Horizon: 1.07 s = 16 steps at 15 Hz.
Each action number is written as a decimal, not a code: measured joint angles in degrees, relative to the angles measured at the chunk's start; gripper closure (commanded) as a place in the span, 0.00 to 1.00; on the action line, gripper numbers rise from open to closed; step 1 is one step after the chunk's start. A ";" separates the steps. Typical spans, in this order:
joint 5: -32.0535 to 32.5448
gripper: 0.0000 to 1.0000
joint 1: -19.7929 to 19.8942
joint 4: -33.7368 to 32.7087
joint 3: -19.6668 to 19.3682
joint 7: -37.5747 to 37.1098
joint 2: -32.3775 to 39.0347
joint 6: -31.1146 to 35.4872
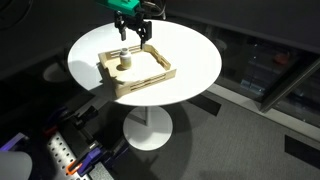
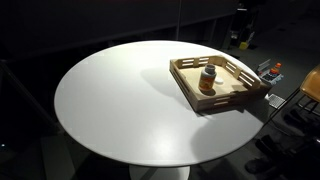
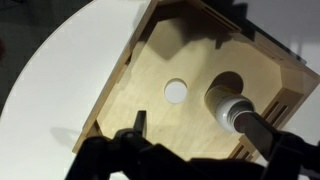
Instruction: Put the white cap on the white bottle
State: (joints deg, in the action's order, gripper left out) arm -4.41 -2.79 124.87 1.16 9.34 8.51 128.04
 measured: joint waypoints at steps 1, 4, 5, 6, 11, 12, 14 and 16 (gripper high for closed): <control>0.00 0.00 0.01 0.01 0.04 -0.01 0.01 0.00; 0.00 0.00 0.11 0.03 0.04 -0.04 0.92 0.31; 0.00 0.00 0.11 0.14 0.04 -0.11 1.50 1.45; 0.00 0.00 0.11 0.32 0.04 -0.11 2.25 2.76; 0.00 0.00 0.14 1.33 0.24 0.03 7.42 10.16; 0.00 0.00 0.18 1.33 0.36 0.05 8.46 11.23; 0.00 0.00 0.25 1.30 0.58 0.06 10.29 12.95; 0.00 0.00 0.25 1.26 0.77 0.07 11.78 14.46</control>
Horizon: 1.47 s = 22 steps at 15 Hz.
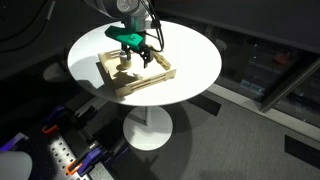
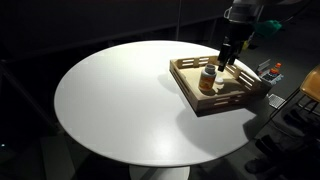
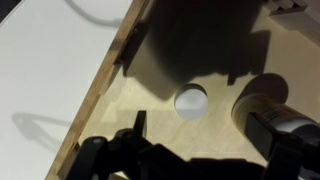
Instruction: Put the white cap on the white bottle
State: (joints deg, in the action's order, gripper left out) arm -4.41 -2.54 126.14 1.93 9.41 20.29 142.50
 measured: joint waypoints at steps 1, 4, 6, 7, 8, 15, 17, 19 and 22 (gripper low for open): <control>0.02 0.00 0.00 -0.07 0.06 0.00 0.68 0.65; 0.43 0.00 0.00 -0.24 0.09 0.00 2.68 3.01; 0.74 0.00 0.00 -0.41 0.09 0.00 3.88 4.35; 0.93 0.00 0.00 -0.51 0.09 0.00 4.40 4.87; 1.15 0.00 0.00 -0.65 0.09 0.00 4.84 5.19; 2.65 0.00 0.03 -1.52 0.08 0.00 6.72 6.11; 2.95 0.00 0.02 -1.83 0.08 0.00 7.18 6.11; 3.43 0.00 0.00 -2.01 0.08 -0.01 7.51 6.11; 4.23 0.10 -0.07 -2.31 0.09 -0.02 8.05 6.11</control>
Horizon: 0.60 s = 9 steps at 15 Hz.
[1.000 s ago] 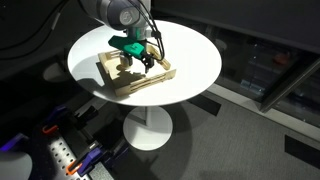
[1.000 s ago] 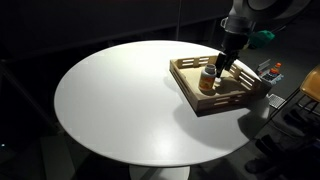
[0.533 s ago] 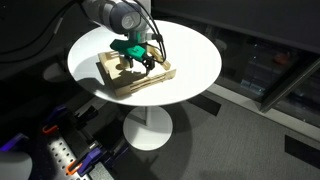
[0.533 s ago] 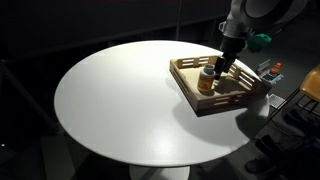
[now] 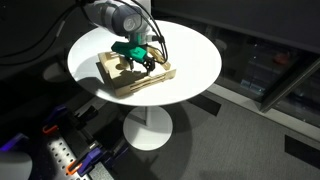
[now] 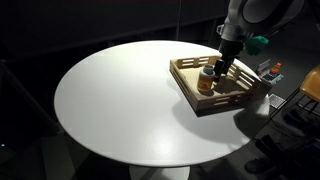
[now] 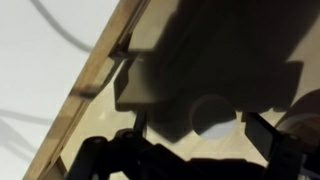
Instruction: Put the white cap on the white bottle
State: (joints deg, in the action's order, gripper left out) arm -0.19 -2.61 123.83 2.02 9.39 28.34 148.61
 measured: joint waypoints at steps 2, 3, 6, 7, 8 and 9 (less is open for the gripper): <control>0.46 0.34 -0.10 -0.09 0.00 0.00 0.19 0.00; 0.66 0.44 -0.19 -0.13 0.01 -0.01 0.25 0.00; 0.90 0.63 -0.42 -0.17 0.01 -0.02 0.35 0.00; 1.00 0.71 -0.44 -0.25 -0.01 -0.04 0.33 0.00; 1.18 0.78 -0.42 -0.43 -0.04 -0.07 0.33 0.00; 1.24 0.81 -0.43 -0.58 -0.04 -0.09 0.34 -0.01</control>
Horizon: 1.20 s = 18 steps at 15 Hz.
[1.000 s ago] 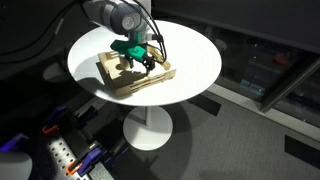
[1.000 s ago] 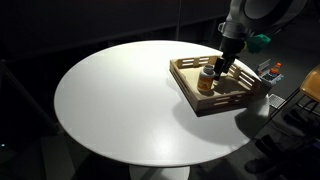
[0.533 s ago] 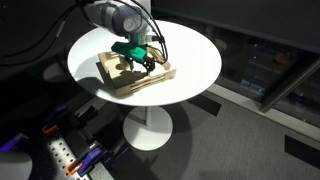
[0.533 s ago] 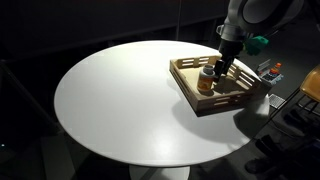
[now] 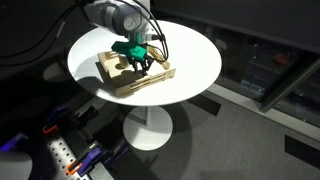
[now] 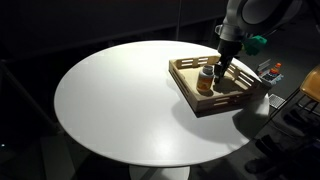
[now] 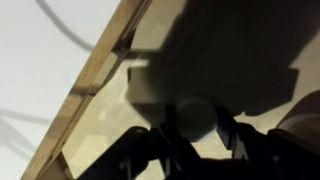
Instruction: Put the white cap on the white bottle
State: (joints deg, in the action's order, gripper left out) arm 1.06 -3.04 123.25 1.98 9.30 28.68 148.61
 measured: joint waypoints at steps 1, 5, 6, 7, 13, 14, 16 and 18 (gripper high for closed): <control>0.02 0.81 -0.01 -0.07 0.00 0.00 0.00 0.00; 0.03 0.81 -0.07 -0.69 0.00 -0.38 -0.22 -0.15; 0.03 0.81 -0.07 -0.95 0.00 -0.54 -0.50 -0.35; 0.03 0.81 -0.11 -1.25 0.00 -0.74 -0.90 -0.80; 0.28 0.81 -1.00 -2.04 0.39 -1.38 -5.76 -8.85; 0.28 0.81 -1.08 -2.04 0.70 -1.39 -6.75 -10.19; 0.24 0.56 -1.16 -2.03 1.31 -1.39 -8.47 -12.34; 0.00 0.56 -1.16 -2.03 1.75 -1.38 -9.88 -14.16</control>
State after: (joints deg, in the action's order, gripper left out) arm 1.05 -4.20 121.22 3.73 7.92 18.80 134.45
